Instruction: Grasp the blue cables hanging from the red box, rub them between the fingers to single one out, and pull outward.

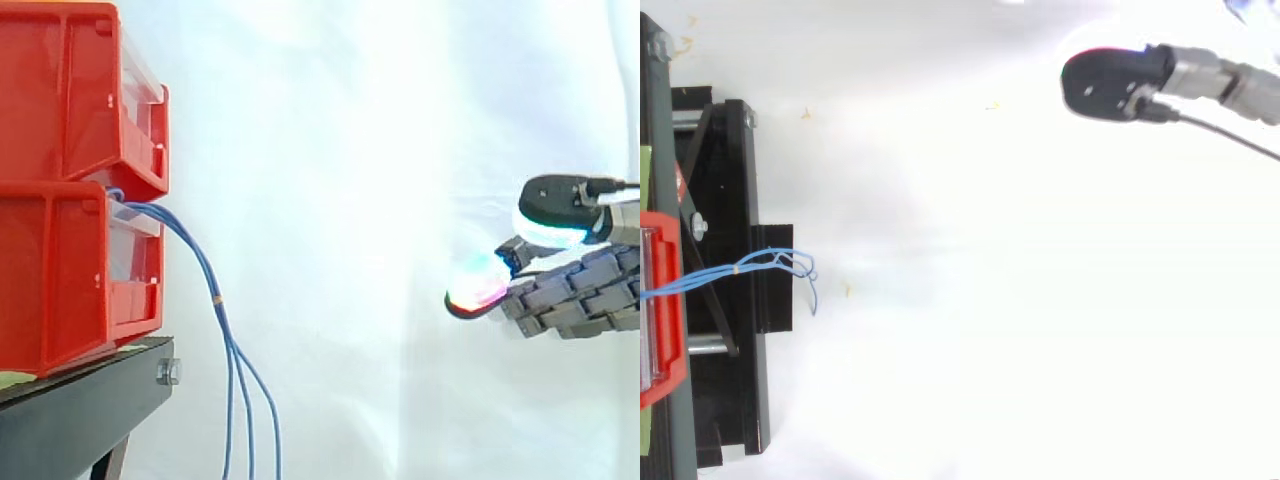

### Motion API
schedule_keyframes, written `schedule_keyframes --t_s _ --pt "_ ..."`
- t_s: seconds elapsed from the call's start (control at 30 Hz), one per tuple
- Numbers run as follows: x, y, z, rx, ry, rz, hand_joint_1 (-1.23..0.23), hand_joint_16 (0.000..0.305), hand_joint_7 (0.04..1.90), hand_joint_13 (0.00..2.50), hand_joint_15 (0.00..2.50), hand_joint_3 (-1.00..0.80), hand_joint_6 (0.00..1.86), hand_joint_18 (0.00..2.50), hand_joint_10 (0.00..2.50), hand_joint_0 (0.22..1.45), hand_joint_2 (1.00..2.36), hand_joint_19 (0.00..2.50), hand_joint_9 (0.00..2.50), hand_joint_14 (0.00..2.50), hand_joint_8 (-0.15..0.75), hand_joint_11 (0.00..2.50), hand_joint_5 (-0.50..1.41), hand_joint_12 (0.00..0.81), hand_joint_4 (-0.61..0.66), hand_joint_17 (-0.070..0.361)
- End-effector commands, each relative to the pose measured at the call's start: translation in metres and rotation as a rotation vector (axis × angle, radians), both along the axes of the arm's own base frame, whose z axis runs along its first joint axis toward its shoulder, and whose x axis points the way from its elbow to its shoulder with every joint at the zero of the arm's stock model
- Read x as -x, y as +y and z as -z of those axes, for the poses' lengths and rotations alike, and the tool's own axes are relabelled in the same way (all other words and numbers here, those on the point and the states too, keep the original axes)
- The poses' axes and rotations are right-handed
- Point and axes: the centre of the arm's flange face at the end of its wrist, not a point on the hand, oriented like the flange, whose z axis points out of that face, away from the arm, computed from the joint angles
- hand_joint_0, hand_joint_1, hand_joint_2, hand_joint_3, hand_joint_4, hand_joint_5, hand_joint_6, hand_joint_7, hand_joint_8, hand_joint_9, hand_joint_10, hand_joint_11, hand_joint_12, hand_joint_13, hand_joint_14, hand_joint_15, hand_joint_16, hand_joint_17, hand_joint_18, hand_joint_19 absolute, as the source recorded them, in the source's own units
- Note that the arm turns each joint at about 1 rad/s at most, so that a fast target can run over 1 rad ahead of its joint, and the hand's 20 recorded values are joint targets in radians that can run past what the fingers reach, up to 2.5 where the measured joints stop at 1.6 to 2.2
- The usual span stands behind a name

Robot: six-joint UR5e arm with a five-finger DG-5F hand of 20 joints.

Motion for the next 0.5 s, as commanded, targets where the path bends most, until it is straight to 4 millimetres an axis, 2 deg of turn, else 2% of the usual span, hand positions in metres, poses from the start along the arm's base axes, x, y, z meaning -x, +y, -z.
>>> schedule_keyframes --t_s 0.0,0.1,0.17,0.47 --pt "-0.01 0.008 0.02 0.079 0.053 -0.025 -0.54 0.045 0.71 0.24 0.09 -0.48 0.5 0.0 0.0 0.5 1.0 0.0 0.47 0.0 0.217 0.02 -0.2 0.33 0.17 0.101" --pt "-0.019 0.013 0.04 0.113 0.063 -0.066 -0.54 0.044 0.71 0.25 0.1 -0.48 0.5 0.0 0.0 0.5 1.0 0.0 0.49 0.0 0.219 0.05 -0.2 0.33 0.17 0.1" --pt "-0.025 0.016 0.045 0.147 0.068 -0.088 -0.54 0.044 0.72 0.25 0.1 -0.47 0.5 0.0 0.0 0.5 1.0 0.0 0.5 0.0 0.219 0.05 -0.2 0.329 0.17 0.1" --pt "-0.035 0.026 0.038 0.37 0.125 -0.137 -0.55 0.044 0.72 0.27 0.11 -0.46 0.5 0.0 0.0 0.5 1.0 0.0 0.52 0.0 0.22 0.07 -0.2 0.326 0.17 0.099"
